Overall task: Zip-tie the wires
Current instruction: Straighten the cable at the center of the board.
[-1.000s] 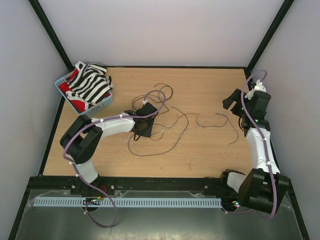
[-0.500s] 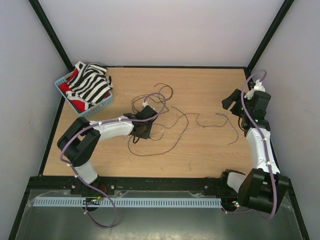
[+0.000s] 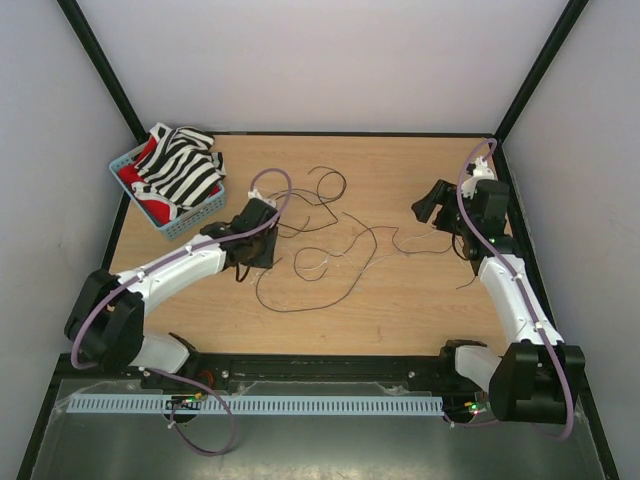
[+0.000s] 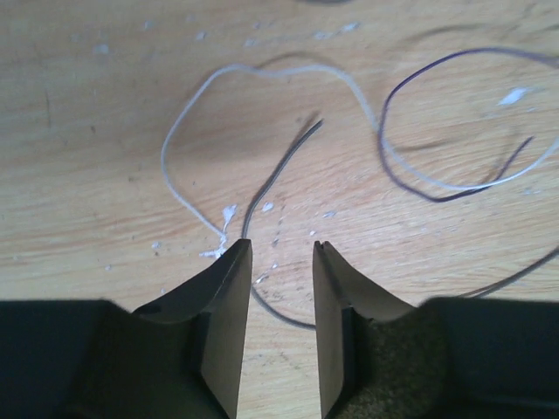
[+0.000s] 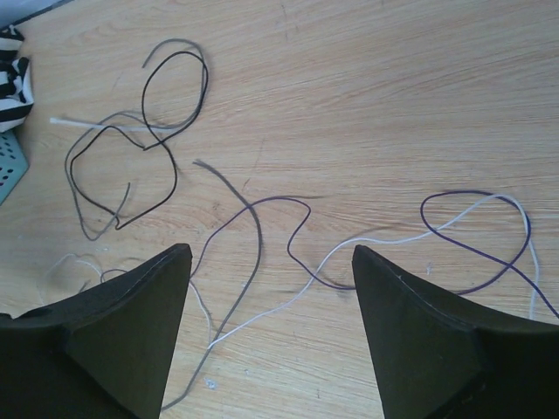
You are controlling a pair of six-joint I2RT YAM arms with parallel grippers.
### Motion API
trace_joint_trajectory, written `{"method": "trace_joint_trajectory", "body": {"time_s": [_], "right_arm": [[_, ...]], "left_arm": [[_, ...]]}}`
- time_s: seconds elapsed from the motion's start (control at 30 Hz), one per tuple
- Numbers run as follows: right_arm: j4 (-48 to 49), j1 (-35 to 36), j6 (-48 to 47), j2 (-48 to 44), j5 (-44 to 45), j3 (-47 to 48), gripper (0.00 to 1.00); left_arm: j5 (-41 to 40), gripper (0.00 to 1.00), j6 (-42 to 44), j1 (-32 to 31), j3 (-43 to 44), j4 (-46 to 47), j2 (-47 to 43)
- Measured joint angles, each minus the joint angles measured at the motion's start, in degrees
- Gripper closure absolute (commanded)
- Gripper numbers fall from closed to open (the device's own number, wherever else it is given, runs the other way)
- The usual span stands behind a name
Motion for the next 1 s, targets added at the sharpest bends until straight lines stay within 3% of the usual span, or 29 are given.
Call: {"method": "trace_joint_trajectory", "body": {"time_s": [0.17,0.47,1.0], "right_arm": [[0.1,0.8,0.2,0.2,1.0,0.0,0.09],[0.1,0.9,-0.5,0.1,1.9,0.0,0.09],[0.1,0.9,-1.2,0.2,1.9,0.0,0.09]], "left_arm": [[1.1,0.54,3.3,-0.2,7.6,0.0,3.5],[4.0,0.53,9.4,-1.0,19.1,0.6,16.9],[7.9,0.59,13.2,-2.2,23.2,0.3,28.0]]}}
